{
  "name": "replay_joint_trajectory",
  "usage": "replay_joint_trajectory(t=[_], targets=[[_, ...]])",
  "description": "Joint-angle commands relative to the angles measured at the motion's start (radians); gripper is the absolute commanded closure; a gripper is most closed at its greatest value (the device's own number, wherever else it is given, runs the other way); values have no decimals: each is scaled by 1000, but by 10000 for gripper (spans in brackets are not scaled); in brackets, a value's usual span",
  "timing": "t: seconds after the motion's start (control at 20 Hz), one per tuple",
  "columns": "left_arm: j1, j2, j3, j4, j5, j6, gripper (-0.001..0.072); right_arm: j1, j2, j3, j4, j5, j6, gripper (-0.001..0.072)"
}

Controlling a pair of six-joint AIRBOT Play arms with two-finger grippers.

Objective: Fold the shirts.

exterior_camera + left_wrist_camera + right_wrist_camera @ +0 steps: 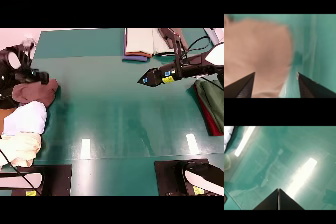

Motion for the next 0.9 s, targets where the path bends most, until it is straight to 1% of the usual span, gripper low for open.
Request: replay_joint_trajectory(t=[0.0, 0.15, 0.2, 0.25, 0.3, 0.45, 0.6, 0.7, 0.85], targets=[[79, -91, -73, 15, 30, -16, 85, 1, -1, 0, 0, -2, 0, 696], [84, -96, -68, 15, 43, -16, 91, 1, -1, 1, 1, -19, 0, 695], [84, -92, -68, 15, 42, -16, 276, 1, -1, 1, 1, -29, 0, 696], [84, -89, -68, 15, 41, -15, 533, 1, 0, 1, 1, -39, 0, 696], [84, -82, -68, 15, 41, -15, 677, 1, 0, 2, 1, -45, 0, 696], [82, -3, -52, 13, 49, -16, 687, 1, -1, 50, 3, -25, 0, 696], [76, 186, 36, -11, 81, -11, 688, 0, 0, 186, -1, -18, 0, 696], [32, 325, 117, -9, 68, 18, 688, -3, -1, 290, -3, -24, 0, 696], [-113, 484, 221, -9, 42, 54, 689, -38, -1, 429, -3, -32, 5, 696]])
